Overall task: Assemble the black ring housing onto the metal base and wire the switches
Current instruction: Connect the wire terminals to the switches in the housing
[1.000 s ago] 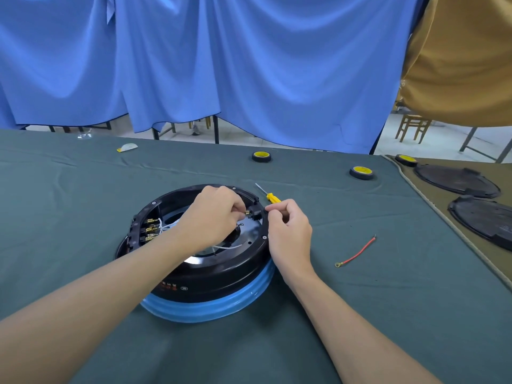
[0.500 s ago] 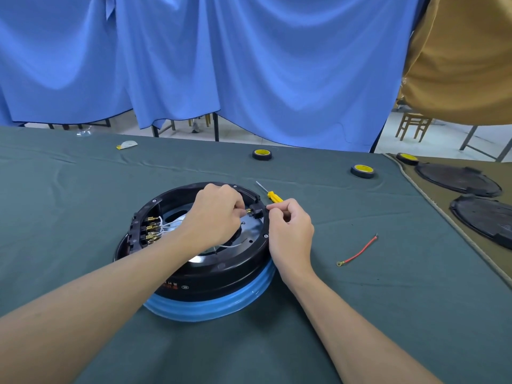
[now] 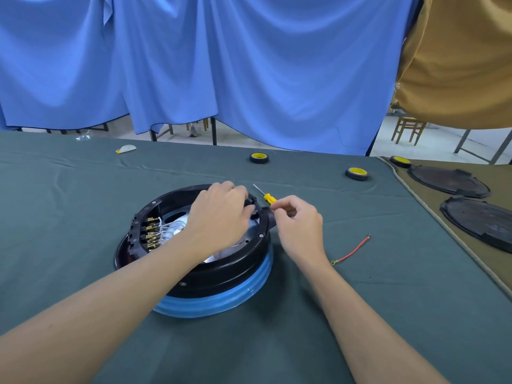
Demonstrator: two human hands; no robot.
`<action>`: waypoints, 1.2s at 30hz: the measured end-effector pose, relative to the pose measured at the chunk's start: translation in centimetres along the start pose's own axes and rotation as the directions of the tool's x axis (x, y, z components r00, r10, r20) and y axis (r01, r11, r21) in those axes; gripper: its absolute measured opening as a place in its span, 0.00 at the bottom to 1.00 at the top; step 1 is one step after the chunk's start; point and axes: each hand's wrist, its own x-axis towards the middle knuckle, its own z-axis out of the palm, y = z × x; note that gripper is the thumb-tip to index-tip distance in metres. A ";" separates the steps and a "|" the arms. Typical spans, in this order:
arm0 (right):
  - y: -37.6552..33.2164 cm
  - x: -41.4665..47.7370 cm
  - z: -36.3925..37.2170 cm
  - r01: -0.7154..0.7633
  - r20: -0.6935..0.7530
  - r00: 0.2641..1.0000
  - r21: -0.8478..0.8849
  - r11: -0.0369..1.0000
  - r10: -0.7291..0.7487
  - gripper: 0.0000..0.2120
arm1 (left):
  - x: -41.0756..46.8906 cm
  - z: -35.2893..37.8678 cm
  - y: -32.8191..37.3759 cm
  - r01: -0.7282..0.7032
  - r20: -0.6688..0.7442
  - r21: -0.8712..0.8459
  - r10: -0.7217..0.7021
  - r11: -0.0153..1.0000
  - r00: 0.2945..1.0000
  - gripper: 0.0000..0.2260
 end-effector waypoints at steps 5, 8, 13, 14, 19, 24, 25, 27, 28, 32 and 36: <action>0.5 1.8 -5.9 0.131 0.255 0.966 -0.405 0.905 -0.025 0.14 | -0.5 0.1 3.3 -0.119 0.090 -0.124 0.130 0.985 0.987 0.17; 1.2 1.7 -10.2 0.148 0.438 0.890 -0.542 0.827 0.127 0.15 | -0.9 0.8 4.0 -0.156 0.210 -0.075 0.169 0.985 0.963 0.19; 2.6 0.7 -12.4 0.218 0.548 0.815 -0.591 0.777 0.188 0.06 | -0.8 1.1 4.0 -0.276 0.240 0.081 0.250 0.958 0.938 0.18; 2.7 0.7 -12.6 0.225 0.554 0.813 -0.580 0.783 0.177 0.06 | -0.9 1.2 4.0 -0.282 0.233 0.081 0.257 0.956 0.938 0.18; 3.3 0.7 -13.1 0.278 0.582 0.798 -0.583 0.763 0.154 0.04 | -1.1 1.2 3.8 -0.266 0.216 0.026 0.254 0.964 0.943 0.18; 3.5 0.3 -12.7 0.380 0.594 0.801 -0.598 0.706 0.072 0.05 | -1.3 0.8 3.8 -0.279 0.129 -0.062 0.285 0.958 0.950 0.16; 3.4 0.2 -12.6 0.393 0.588 0.808 -0.584 0.710 0.036 0.07 | -1.4 0.7 3.8 -0.289 0.088 -0.099 0.298 0.952 0.951 0.16; 2.3 0.0 -11.9 0.355 0.524 0.849 -0.462 0.813 -0.073 0.10 | -1.5 0.5 3.9 -0.293 0.010 -0.214 0.302 0.932 0.953 0.14; 1.4 -0.1 -11.4 0.329 0.480 0.868 -0.369 0.869 -0.124 0.10 | -1.6 0.3 3.9 -0.273 -0.010 -0.303 0.283 0.913 0.959 0.13; -2.8 -0.1 -8.8 0.331 0.448 0.857 -0.099 0.938 -0.255 0.09 | -1.9 -0.6 3.4 -0.138 -0.032 -0.603 0.150 0.786 0.988 0.09; -5.2 -0.1 -6.2 0.231 0.479 0.838 0.124 0.965 -0.262 0.04 | -2.0 -1.7 1.9 -0.084 -0.096 -0.679 0.025 0.729 0.995 0.07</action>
